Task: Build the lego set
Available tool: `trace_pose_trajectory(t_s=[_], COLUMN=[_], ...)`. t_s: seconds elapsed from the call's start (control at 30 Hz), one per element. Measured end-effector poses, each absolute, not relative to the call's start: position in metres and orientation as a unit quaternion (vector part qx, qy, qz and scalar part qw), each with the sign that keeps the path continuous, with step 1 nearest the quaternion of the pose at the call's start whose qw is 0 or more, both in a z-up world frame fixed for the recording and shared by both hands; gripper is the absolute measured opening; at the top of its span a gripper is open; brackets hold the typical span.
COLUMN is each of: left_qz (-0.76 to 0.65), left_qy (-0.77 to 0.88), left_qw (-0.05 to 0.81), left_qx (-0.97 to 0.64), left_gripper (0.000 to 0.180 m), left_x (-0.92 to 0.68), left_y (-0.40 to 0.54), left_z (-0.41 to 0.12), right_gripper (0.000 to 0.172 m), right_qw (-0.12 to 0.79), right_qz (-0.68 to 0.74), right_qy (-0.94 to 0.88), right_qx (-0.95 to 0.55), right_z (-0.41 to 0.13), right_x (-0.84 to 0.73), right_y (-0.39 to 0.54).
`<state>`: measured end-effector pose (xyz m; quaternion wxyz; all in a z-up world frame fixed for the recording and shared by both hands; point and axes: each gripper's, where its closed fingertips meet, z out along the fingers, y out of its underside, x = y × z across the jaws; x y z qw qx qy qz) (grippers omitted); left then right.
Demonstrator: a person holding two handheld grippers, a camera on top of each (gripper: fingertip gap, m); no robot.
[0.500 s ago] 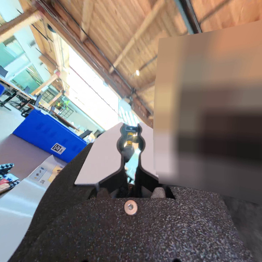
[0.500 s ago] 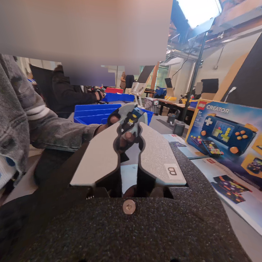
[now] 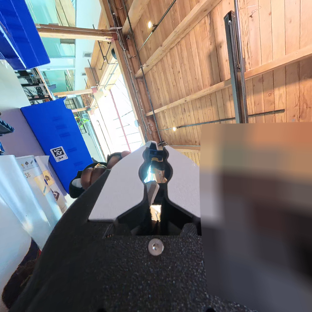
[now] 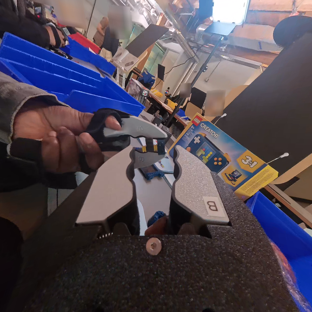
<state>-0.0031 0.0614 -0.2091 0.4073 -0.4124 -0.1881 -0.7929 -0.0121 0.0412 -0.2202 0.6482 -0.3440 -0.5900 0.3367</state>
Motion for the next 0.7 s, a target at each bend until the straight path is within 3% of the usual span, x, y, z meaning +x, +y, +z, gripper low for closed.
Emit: trace_pose_trajectory(t_s=[0.17,0.4,0.53,0.7], left_qz=[-0.796,-0.784,-0.751,-0.740], left_qy=[-0.177,-0.124,-0.038,0.010], left_qw=[0.397,0.396,0.403,0.402], left_qx=[-0.421,-0.461,-0.522,-0.539], left_gripper=[0.015,0.016,0.031,0.024], left_x=[0.003,0.007,0.015,0.021], left_y=[0.059,0.054,0.046,0.037], left_z=[-0.211,-0.214,-0.217,-0.216], right_gripper=[0.026,0.025,0.025,0.025], right_qw=[0.650,0.620,0.592,0.582], right_qz=[0.314,0.352,0.388,0.384], right_qy=[-0.605,-0.610,-0.603,-0.618], right_qx=[-0.336,-0.347,-0.367,-0.363], right_z=[-0.224,-0.225,-0.225,-0.227], right_x=[-0.012,-0.008,-0.005,-0.004], right_y=[0.040,0.037,0.037,0.033])
